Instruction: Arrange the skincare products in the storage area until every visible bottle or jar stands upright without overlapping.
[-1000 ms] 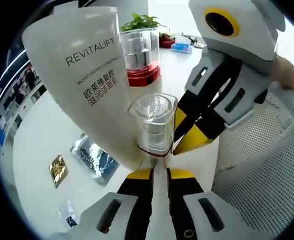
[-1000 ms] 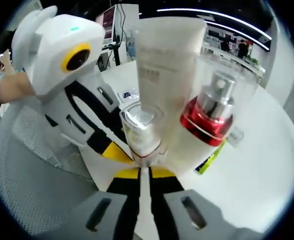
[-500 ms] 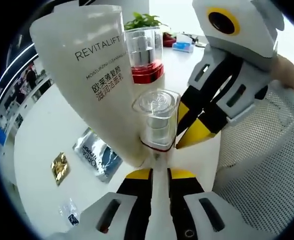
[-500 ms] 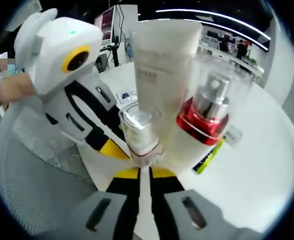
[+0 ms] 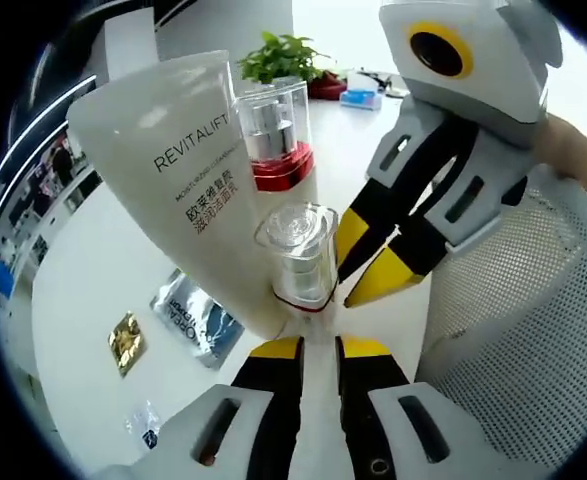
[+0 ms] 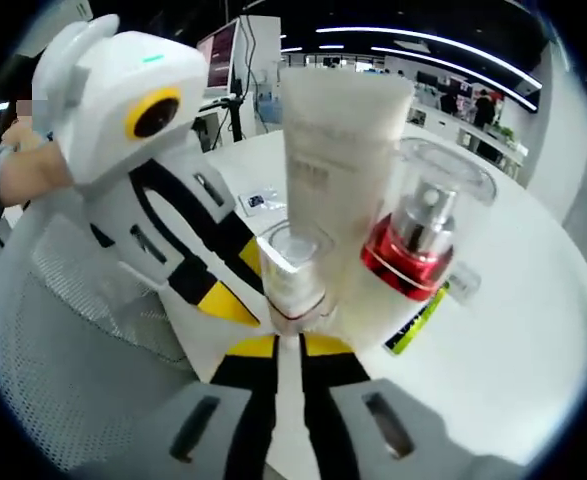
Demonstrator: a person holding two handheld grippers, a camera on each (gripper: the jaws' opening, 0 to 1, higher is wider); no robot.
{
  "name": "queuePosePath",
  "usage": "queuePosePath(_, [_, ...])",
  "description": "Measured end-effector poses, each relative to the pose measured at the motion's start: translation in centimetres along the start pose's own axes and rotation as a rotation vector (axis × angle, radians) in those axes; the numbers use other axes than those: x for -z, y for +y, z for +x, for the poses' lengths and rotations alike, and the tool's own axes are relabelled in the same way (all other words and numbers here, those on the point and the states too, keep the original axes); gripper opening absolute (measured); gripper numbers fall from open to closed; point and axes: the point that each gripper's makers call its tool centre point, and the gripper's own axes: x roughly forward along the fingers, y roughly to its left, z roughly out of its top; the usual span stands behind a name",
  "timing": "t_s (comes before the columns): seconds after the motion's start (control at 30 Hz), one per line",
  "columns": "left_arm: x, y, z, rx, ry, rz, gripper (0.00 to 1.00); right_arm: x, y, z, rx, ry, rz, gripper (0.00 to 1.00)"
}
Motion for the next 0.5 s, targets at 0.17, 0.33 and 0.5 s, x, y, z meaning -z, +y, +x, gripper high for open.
queuePosePath(0.17, [-0.18,-0.06,0.06,0.001,-0.004,0.002,0.09,-0.05,-0.09,-0.05,0.003,-0.002,-0.001,0.08])
queuePosePath(0.33, [-0.22,-0.11,0.17,0.004,-0.004,0.005,0.08,0.00,-0.23,-0.06,0.007,-0.002,0.000,0.09])
queuePosePath(0.5, [-0.35,-0.18,0.28,0.006,-0.008,0.006,0.09,0.03,-0.30,-0.02,0.009,0.001,-0.006,0.09])
